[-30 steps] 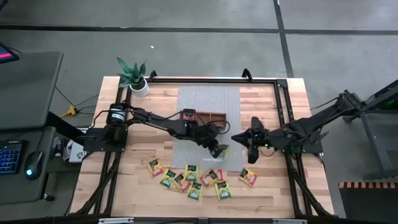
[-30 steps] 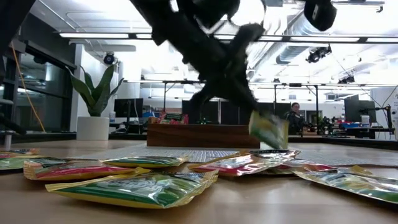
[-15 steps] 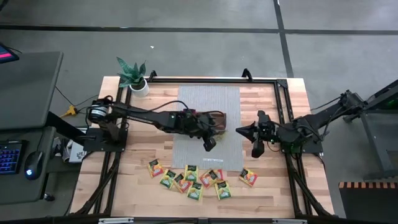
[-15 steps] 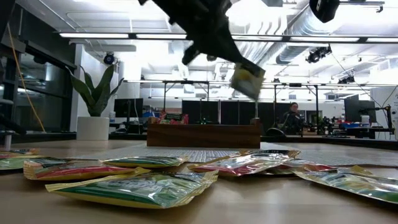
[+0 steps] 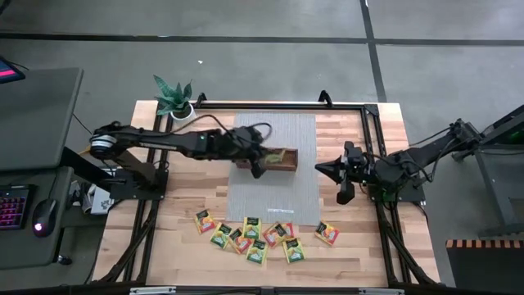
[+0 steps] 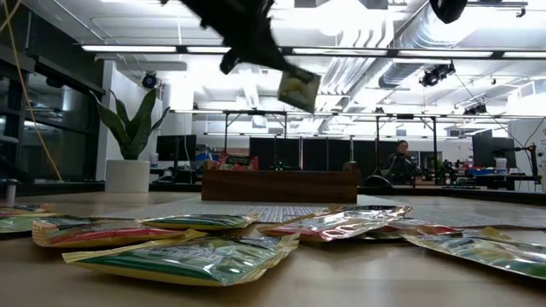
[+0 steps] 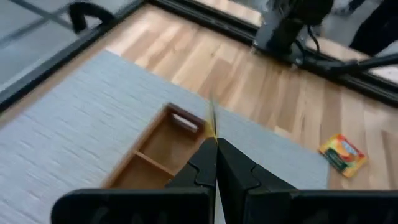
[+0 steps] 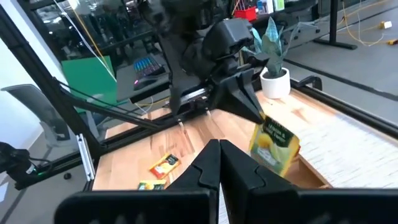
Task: Pick & Place Tea
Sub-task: Put the yellow tea bag into the middle section of the wooden organizer
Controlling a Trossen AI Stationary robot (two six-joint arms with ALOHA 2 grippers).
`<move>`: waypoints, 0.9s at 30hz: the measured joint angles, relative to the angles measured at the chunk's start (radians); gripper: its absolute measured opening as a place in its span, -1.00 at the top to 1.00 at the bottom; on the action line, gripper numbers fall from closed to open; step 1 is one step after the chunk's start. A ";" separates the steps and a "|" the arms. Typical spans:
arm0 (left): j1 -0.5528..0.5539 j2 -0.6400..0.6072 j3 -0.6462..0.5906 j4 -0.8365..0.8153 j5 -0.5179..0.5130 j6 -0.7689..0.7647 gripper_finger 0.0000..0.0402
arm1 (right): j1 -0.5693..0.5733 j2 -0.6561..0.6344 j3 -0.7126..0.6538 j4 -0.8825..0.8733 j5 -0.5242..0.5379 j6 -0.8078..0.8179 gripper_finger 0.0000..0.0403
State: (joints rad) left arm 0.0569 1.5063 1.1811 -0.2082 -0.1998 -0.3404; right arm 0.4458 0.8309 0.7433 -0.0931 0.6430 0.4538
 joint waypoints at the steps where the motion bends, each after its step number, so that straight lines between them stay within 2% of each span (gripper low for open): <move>1: 0.016 -0.022 -0.040 0.030 0.019 0.007 1.00 | 0.000 -0.002 0.000 0.000 0.001 -0.007 0.99; 7: 0.121 -0.074 -0.250 0.335 0.226 0.023 1.00 | 0.000 -0.008 0.000 -0.001 0.017 -0.025 0.99; 10: 0.166 -0.075 -0.293 0.438 0.298 0.033 1.00 | 0.000 -0.008 0.000 -0.001 0.029 -0.029 0.99; 15: 0.232 -0.048 -0.334 0.500 0.379 0.083 1.00 | 0.000 -0.008 0.000 -0.001 0.043 -0.022 0.97; 24: 0.353 0.031 -0.415 0.699 0.567 0.061 1.00 | 0.000 -0.008 0.000 -0.005 0.043 -0.007 0.99; 27: 0.382 0.063 -0.420 0.702 0.616 0.058 1.00 | 0.000 -0.008 0.000 -0.008 0.059 0.010 0.98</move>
State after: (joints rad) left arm 0.4387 1.5692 0.7612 0.4934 0.4159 -0.2822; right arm 0.4458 0.8227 0.7433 -0.1006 0.7023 0.4634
